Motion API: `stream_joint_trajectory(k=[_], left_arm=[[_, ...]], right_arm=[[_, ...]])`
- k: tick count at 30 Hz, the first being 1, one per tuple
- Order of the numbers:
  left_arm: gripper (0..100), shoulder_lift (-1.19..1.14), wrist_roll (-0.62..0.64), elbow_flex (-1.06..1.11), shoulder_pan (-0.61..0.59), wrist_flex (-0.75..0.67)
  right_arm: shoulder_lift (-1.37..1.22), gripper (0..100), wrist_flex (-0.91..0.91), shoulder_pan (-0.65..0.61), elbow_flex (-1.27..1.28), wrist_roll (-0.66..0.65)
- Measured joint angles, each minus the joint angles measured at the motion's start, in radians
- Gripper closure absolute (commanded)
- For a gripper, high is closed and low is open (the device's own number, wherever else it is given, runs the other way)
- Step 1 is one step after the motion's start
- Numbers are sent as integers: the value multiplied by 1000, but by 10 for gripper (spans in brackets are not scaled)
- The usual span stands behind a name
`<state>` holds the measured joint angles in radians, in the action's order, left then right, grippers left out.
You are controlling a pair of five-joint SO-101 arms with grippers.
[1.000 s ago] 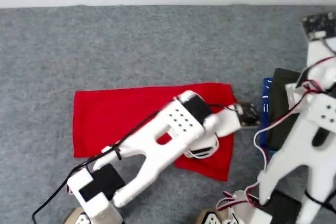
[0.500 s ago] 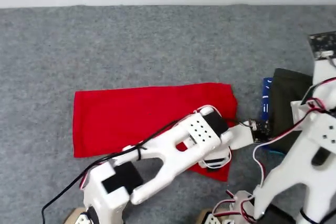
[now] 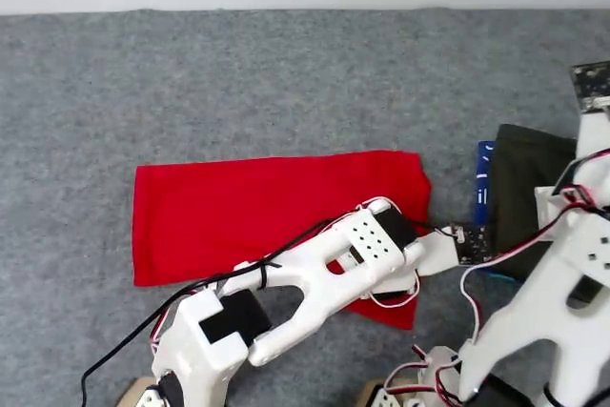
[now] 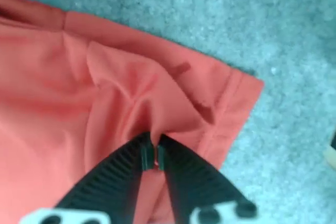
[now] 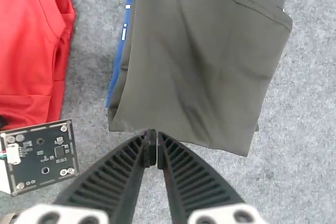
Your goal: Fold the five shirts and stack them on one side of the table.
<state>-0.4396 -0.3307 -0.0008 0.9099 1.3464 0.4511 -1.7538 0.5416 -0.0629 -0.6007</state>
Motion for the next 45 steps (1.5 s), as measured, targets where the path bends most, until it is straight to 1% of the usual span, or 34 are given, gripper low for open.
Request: stream_joint_trajectory(k=[5,11,13,14,17,19,25,35,37,39,42,45], left_arm=[[985,0,-5,-104,-40,61],[981,-12,-5,-221,-155,66],[976,-23,-25,-235,-183,64],[958,-37,-34,-239,-192,57],[862,-95,-40,-239,-218,31],[823,-127,-40,-239,-244,8],[819,-153,-44,-253,-334,-44],[819,-161,-46,-446,-431,-14],[820,-161,-48,-466,-433,6],[822,-163,-51,-499,-430,58],[823,-163,-48,-592,-407,187],[823,-163,-48,-667,-344,330]], right_arm=[[0,983,0,0,0,0],[0,983,0,0,0,0],[0,983,0,0,0,0],[0,983,0,0,0,0],[0,983,0,0,0,0],[0,983,0,0,0,0],[2,983,0,0,72,0],[2,983,0,0,112,14],[2,983,-2,0,112,15],[2,983,-2,0,112,15],[2,983,-2,0,112,15],[2,983,-2,0,112,15]])
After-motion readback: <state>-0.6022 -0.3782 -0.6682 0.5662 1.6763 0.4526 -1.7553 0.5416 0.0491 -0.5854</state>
